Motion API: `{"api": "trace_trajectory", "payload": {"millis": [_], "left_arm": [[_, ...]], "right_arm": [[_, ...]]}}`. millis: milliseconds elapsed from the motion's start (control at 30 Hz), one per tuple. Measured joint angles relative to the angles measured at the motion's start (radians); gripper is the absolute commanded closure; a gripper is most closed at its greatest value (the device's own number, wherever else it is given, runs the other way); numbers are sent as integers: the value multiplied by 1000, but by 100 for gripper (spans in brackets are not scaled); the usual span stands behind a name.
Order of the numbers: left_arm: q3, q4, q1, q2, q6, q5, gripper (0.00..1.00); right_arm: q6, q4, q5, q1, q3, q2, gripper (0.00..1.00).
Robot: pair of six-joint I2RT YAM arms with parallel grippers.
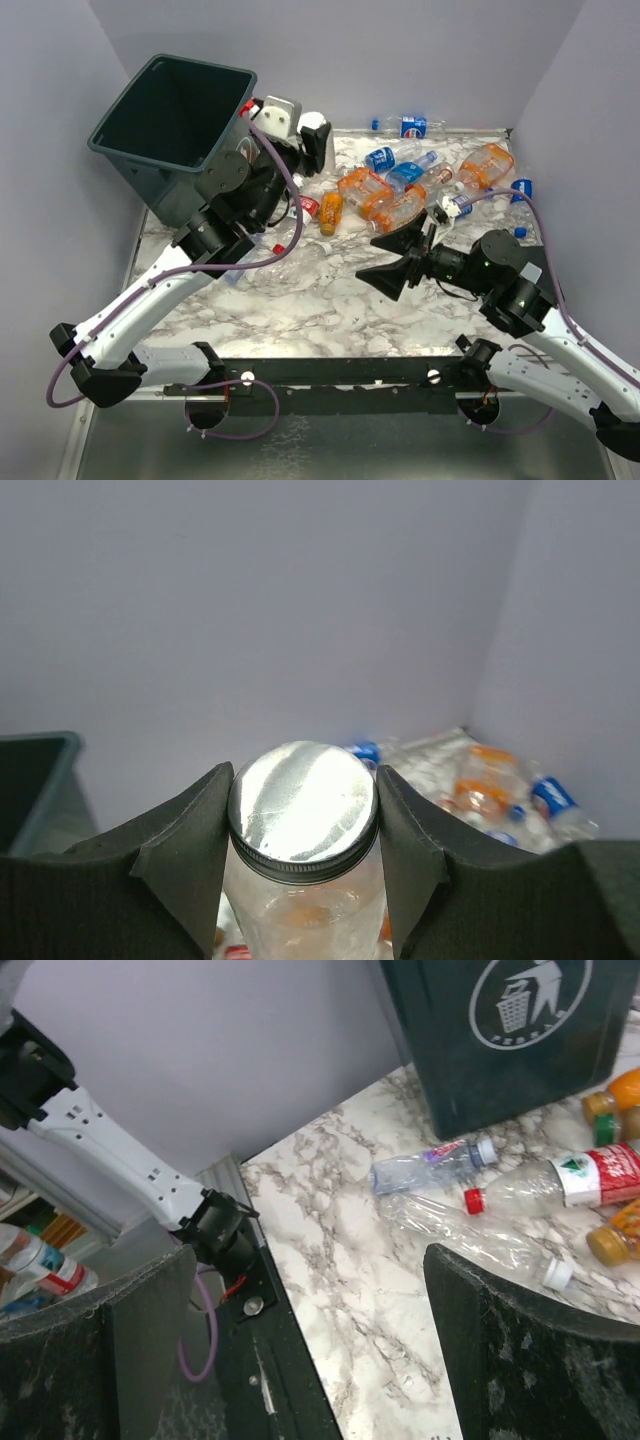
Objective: Put the plastic bottles in the bin
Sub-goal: Place the plastic bottle in the trash bin.
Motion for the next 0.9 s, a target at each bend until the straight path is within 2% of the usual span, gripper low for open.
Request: {"api": "trace_trajectory", "payload": {"millis": [200,267,367,467,533,733,900], "left_arm": [[82,113,20,65,251,-349,100],[100,179,77,101,331,-454,100],[141,199,206,152,367,-515,100],[177,233,351,209,376,-573,100],[177,245,409,224,369,-598,100],[126,282,514,229,287,-608,100],[-6,232,560,233,164,-605,100]], "right_arm": [[6,0,151,0,-83,-41,1],[10,-2,199,0,-99,-33,1],[19,-3,246,0,-125,-23,1],[31,-1,265,0,-151,-23,2],[45,6,268,0,-175,-23,2],[99,25,264,0,-266,-25,2],[128,18,275,0,-300,-42,2]]}}
